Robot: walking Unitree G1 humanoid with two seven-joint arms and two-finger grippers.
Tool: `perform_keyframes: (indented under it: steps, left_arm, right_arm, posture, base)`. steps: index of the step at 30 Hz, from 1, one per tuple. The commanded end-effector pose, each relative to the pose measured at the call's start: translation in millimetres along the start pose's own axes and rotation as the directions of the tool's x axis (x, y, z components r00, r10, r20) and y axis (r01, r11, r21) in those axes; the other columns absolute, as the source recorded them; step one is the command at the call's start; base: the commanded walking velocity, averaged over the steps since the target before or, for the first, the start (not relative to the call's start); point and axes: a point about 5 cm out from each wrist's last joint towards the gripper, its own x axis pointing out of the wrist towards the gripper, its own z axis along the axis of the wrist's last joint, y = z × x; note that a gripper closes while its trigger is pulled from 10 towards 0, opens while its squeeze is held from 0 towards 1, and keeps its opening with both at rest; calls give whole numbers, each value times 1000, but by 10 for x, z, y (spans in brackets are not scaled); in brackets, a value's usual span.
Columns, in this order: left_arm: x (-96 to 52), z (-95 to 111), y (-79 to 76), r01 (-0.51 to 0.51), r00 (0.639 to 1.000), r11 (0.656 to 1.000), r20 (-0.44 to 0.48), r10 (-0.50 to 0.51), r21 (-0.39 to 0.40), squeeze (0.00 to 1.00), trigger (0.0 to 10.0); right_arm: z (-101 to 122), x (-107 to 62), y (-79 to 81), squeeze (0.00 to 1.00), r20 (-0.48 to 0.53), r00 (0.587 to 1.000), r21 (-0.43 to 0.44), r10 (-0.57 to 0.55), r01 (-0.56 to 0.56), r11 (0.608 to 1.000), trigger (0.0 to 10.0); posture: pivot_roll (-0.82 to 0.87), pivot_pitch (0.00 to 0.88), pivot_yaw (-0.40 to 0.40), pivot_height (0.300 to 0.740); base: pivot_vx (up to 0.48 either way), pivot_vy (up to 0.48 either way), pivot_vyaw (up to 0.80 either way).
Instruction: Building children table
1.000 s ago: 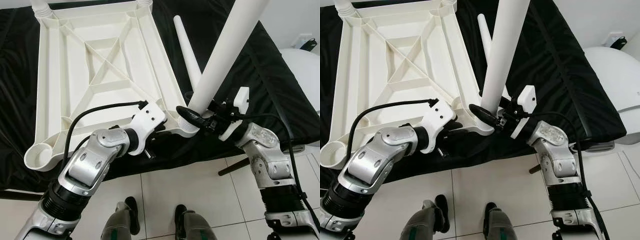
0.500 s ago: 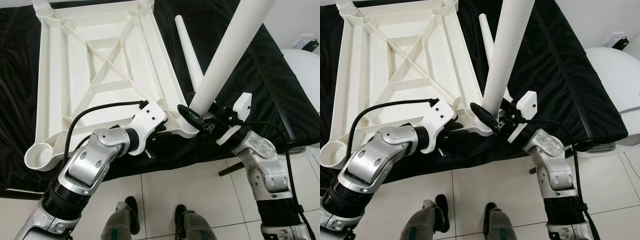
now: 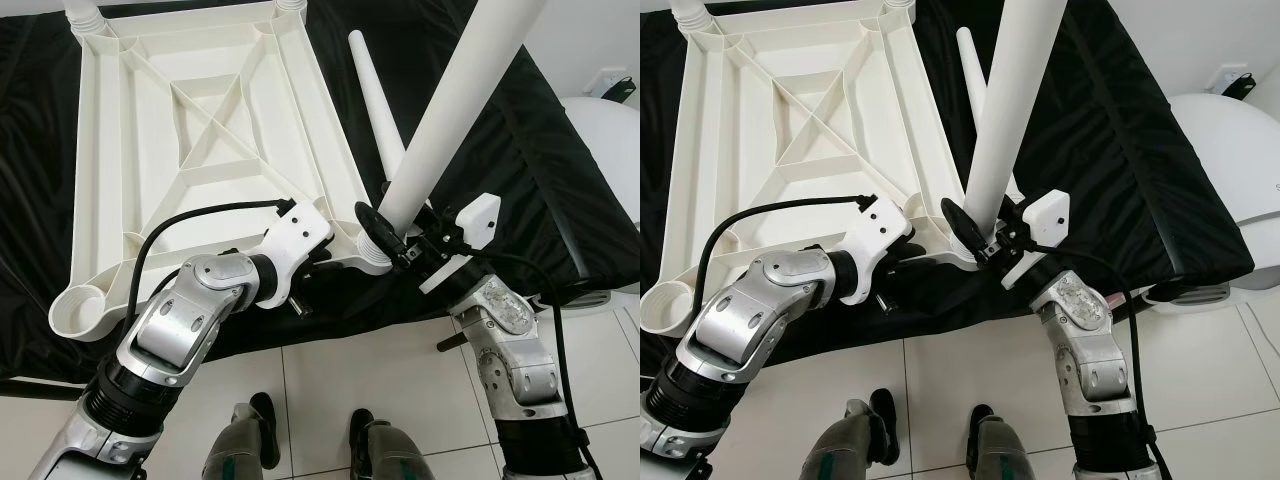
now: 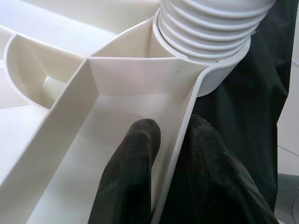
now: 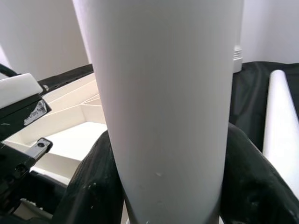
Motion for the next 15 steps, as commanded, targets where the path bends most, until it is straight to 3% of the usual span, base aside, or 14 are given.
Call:
perform_keyframes:
  steps: [1,15]
  left_arm:
    - [-17,-150,50,-44,997,998,-59,41,-49,0,10000]
    - [-20,-148,61,-36,997,998,-63,34,-43,0,10000]
  right_arm:
    - [-205,-115,-65,0,-103,990,58,-99,105,993,10000]
    - [-196,-59,77,0,-77,961,33,-267,270,962,10000]
  posture:
    - [-28,290,24,740]
    - [-25,301,33,740]
  base:
    - [0,0,0]
    - [0,0,0]
